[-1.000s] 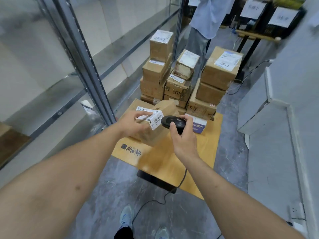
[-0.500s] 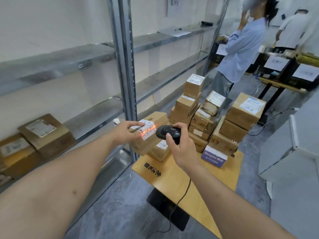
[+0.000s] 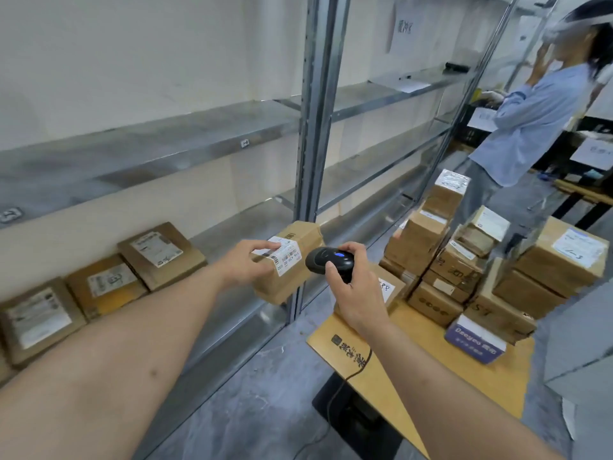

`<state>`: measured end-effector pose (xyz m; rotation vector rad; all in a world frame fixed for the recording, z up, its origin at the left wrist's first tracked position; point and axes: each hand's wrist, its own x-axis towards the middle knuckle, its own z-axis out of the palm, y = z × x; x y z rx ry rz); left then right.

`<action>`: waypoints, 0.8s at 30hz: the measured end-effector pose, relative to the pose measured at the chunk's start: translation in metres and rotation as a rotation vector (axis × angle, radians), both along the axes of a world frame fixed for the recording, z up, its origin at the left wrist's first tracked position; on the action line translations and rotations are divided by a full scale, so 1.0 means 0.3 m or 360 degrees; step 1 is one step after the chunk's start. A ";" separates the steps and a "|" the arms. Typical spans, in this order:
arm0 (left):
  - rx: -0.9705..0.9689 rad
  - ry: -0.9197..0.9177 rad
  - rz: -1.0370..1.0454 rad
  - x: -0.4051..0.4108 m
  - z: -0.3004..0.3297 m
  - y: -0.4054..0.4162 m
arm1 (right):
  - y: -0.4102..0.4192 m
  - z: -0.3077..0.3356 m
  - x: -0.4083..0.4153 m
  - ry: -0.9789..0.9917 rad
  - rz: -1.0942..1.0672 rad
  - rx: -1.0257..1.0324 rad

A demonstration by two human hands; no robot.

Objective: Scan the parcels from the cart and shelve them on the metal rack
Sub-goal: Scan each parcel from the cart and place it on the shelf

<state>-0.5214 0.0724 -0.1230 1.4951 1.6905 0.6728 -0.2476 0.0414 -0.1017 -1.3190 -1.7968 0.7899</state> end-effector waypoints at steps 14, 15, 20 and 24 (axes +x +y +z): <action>0.0002 0.0363 0.0690 -0.218 -0.022 0.114 | 0.223 -0.029 -0.471 0.0203 -0.0057 -0.0260; -0.0006 0.0379 0.0722 -0.227 -0.025 0.133 | 0.257 -0.035 -0.492 0.0200 -0.0046 -0.0268; -0.0103 0.0448 0.0866 -0.254 -0.066 0.242 | 0.436 -0.081 -0.574 0.0190 0.0023 -0.0314; -0.0224 0.0562 0.1036 -0.240 -0.103 0.339 | 0.579 -0.151 -0.623 0.0186 0.0133 -0.0403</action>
